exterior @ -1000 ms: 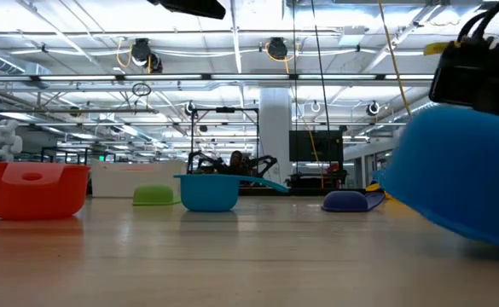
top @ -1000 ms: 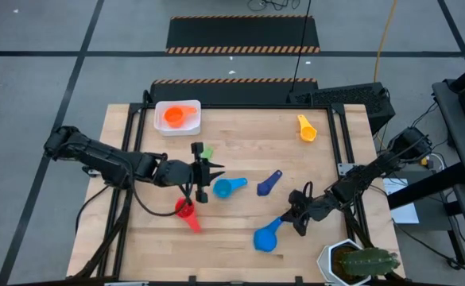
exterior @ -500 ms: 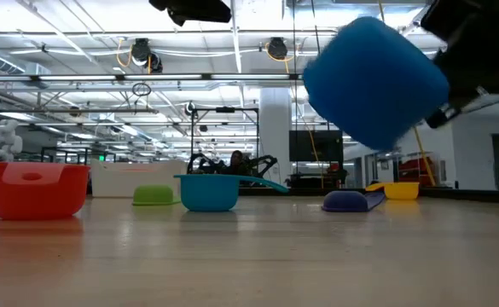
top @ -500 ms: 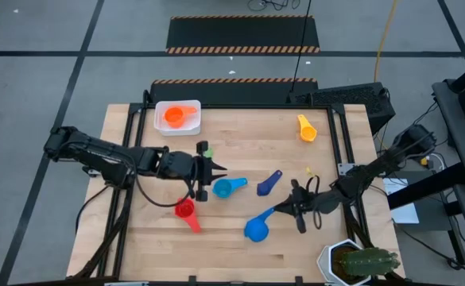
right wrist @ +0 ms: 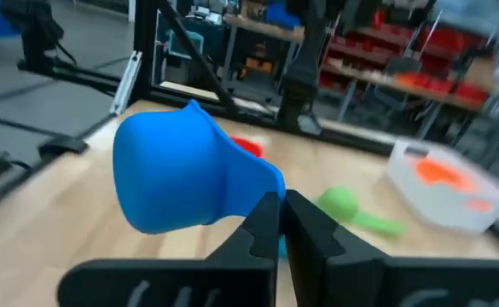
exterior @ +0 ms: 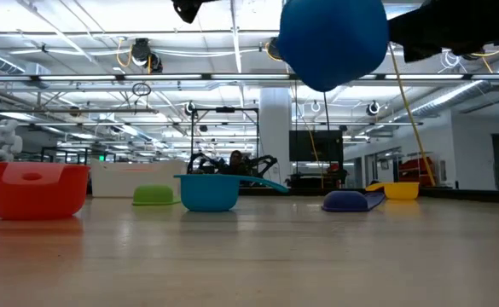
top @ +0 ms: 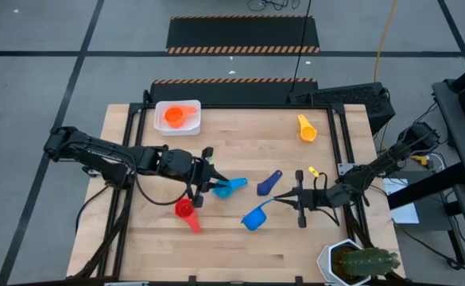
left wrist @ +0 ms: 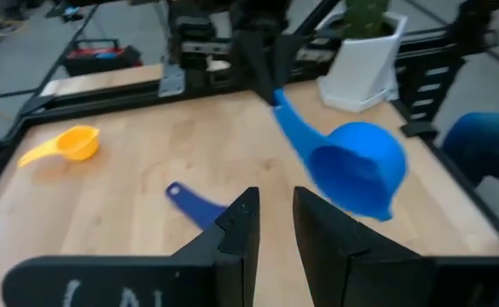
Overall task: Nest measuring cups in basket
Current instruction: Stack the blue measuring cup into the orange measuring cup
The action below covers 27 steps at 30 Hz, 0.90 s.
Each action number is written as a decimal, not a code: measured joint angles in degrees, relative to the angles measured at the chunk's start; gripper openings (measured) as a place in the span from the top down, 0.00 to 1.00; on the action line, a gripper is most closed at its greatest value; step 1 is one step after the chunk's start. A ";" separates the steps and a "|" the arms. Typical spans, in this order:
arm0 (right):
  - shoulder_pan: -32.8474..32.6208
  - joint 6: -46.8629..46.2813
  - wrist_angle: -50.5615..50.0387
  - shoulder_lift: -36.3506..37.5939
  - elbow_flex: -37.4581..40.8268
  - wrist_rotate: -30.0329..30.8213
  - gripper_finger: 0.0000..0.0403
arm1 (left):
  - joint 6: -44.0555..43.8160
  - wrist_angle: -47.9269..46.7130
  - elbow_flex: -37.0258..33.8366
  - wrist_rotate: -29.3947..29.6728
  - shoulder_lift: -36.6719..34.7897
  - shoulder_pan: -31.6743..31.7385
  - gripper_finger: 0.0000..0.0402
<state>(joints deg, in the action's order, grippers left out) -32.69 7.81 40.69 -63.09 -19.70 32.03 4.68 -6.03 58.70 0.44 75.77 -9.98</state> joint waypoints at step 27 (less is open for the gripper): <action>-11.13 18.98 2.67 -0.11 -0.04 18.96 1.00 | -0.69 17.03 0.00 -19.65 13.21 -1.22 0.69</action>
<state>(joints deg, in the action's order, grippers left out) -43.82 26.79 43.36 -63.20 -19.75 50.99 3.99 11.00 58.70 -19.21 88.97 -11.20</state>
